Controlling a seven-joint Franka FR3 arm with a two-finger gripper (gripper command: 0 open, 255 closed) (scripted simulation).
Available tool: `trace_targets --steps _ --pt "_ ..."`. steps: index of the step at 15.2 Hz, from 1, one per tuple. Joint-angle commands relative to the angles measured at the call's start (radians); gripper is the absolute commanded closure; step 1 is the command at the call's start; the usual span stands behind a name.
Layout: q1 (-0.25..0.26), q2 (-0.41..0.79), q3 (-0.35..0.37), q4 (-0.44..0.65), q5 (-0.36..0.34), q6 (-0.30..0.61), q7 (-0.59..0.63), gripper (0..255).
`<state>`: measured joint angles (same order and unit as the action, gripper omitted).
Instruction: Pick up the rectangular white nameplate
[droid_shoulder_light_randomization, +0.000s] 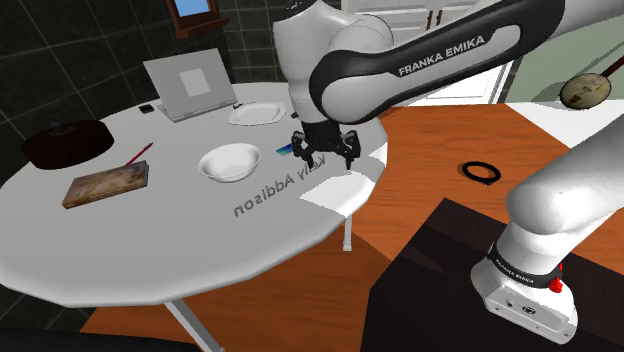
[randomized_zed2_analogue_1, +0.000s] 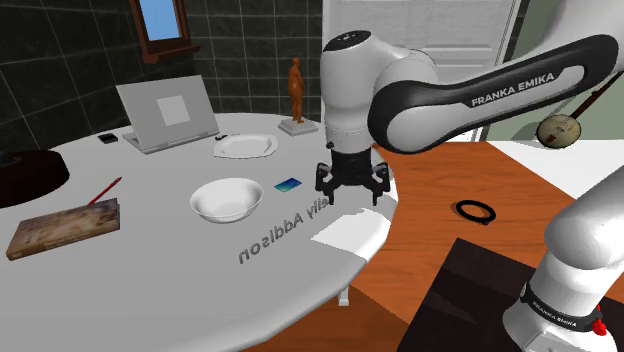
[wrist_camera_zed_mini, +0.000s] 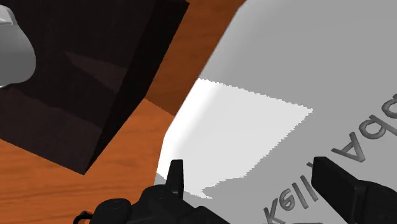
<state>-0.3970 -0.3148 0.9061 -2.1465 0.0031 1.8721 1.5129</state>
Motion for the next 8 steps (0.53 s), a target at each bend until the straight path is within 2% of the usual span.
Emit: trace_targets --steps 1,2,3,4,5,8 --pt "-0.082 0.144 0.128 0.081 -0.118 -0.006 0.209 0" --pt "-0.117 0.239 0.191 0.129 -0.205 -0.027 0.32 0" --pt "-0.127 0.354 0.239 0.182 -0.311 -0.062 0.443 0" --pt "-0.101 0.473 0.254 0.239 -0.418 -0.109 0.56 0" --pt "-0.045 0.569 0.232 0.297 -0.499 -0.156 0.653 0" --pt "0.145 0.753 0.097 0.475 -0.627 -0.266 0.828 0"
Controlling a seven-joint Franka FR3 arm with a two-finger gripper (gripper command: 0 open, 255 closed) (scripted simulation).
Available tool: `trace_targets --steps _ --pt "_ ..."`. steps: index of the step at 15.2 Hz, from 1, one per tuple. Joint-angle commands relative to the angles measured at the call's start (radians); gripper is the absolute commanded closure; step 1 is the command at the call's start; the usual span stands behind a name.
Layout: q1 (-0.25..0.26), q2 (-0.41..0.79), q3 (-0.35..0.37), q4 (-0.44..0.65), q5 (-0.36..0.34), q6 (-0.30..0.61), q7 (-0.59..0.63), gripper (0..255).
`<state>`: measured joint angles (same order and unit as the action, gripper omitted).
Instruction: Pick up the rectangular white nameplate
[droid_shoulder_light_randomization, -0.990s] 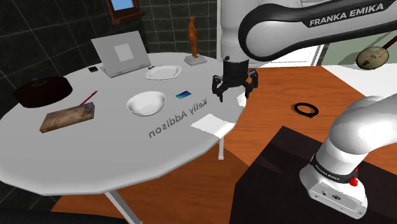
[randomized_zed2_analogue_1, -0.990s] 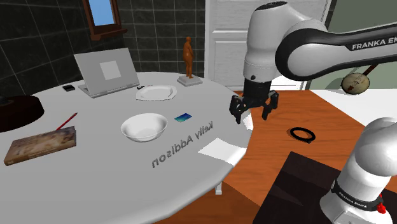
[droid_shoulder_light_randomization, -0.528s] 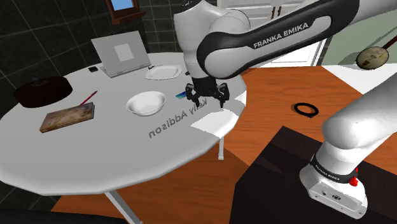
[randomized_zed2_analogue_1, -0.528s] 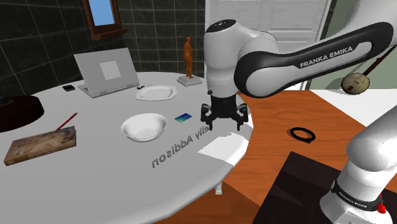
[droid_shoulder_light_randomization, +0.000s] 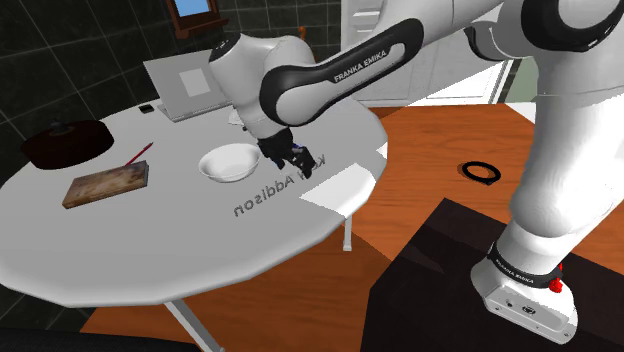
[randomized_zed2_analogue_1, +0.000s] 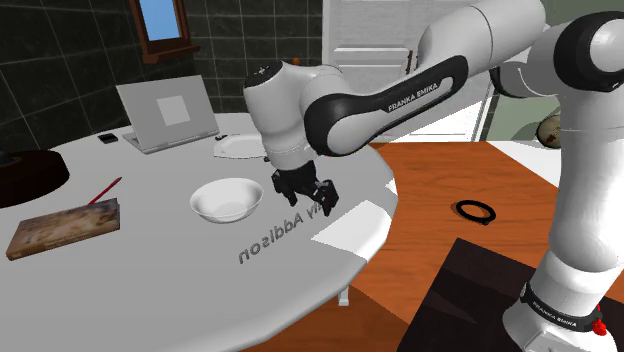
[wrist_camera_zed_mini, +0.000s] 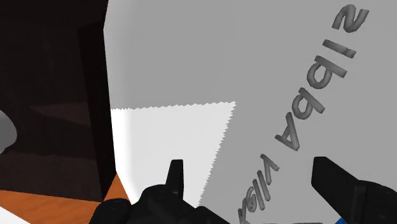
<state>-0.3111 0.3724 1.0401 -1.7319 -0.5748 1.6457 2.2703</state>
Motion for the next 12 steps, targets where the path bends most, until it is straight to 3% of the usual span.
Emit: trace_targets --steps 1,4,12 --pt "0.11 0.117 -0.075 0.124 -0.078 -0.073 0.114 0" --pt "0.228 0.242 -0.163 0.3 -0.141 -0.159 0.205 0" --pt "0.222 0.273 -0.178 0.24 -0.163 -0.086 0.24 0"
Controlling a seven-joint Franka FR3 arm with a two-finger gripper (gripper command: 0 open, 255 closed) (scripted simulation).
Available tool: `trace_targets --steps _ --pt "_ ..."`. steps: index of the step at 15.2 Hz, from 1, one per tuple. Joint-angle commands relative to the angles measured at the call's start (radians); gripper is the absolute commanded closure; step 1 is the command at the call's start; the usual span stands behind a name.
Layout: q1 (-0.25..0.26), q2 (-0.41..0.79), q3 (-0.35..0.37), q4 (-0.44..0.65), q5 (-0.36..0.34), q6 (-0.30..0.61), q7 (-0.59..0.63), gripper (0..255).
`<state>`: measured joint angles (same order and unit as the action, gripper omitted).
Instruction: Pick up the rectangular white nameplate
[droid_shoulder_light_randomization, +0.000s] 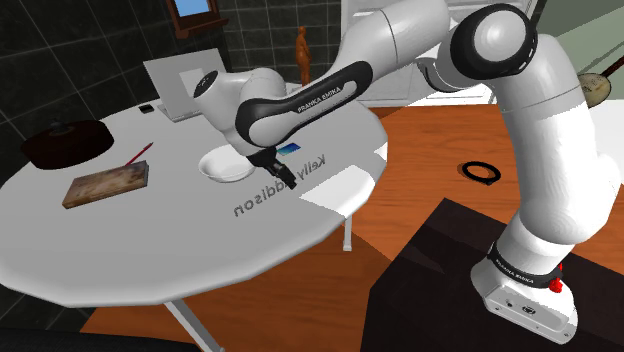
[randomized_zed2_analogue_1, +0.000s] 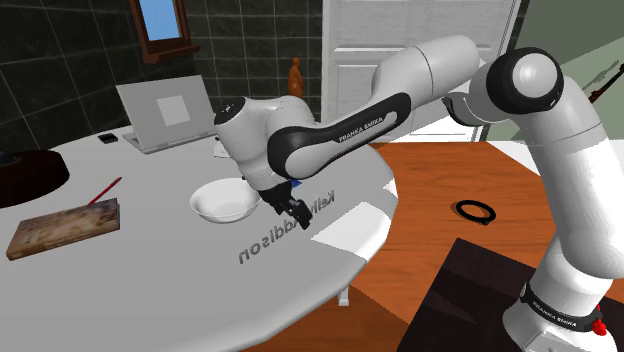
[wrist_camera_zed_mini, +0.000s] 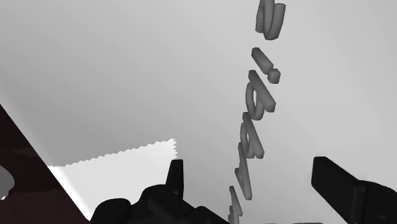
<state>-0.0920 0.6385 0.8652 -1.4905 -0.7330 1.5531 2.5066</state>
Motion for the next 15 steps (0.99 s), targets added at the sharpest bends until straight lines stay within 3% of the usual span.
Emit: trace_targets --steps 1,2,15 --pt "0.002 0.007 -0.003 -0.002 -0.004 0.007 0.004 0" --pt "0.003 0.007 -0.003 0.0 -0.004 0.006 0.004 255" --pt "0.005 -0.011 0.005 0.028 0.008 -0.031 -0.015 255"
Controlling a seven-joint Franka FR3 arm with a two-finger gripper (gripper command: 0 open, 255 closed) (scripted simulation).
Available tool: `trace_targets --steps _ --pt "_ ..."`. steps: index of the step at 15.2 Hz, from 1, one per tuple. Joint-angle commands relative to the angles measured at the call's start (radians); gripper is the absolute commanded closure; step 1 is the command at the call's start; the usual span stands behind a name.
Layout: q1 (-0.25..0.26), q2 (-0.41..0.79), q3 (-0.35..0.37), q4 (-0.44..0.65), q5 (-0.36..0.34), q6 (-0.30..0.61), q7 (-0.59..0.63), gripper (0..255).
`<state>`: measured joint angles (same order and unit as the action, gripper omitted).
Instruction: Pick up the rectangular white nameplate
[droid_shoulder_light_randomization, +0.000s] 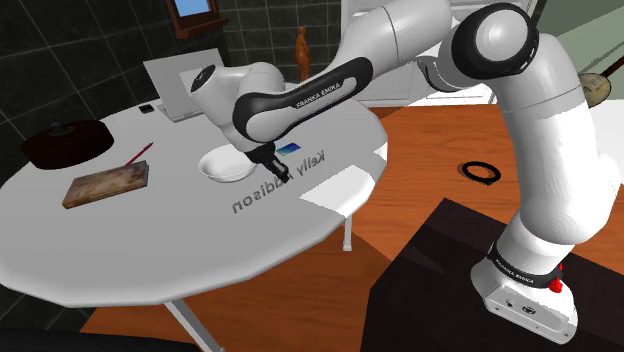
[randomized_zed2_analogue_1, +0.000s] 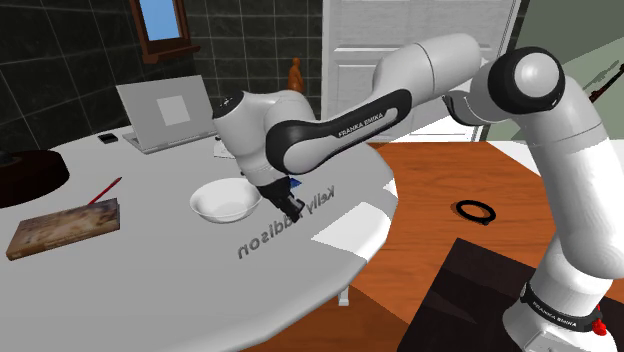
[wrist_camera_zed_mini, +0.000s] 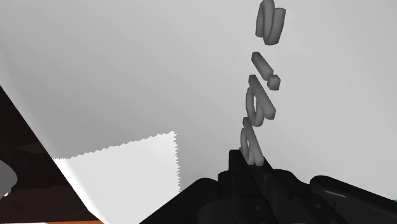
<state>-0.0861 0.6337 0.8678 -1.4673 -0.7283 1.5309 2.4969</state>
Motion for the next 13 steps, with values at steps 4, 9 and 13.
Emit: trace_targets --steps 4,9,13 --pt "0.004 -0.021 0.009 0.04 0.014 -0.048 -0.023 255" --pt "0.014 -0.035 0.014 0.09 0.024 -0.1 -0.047 255" --pt "0.021 -0.039 0.016 0.115 0.027 -0.124 -0.057 255"
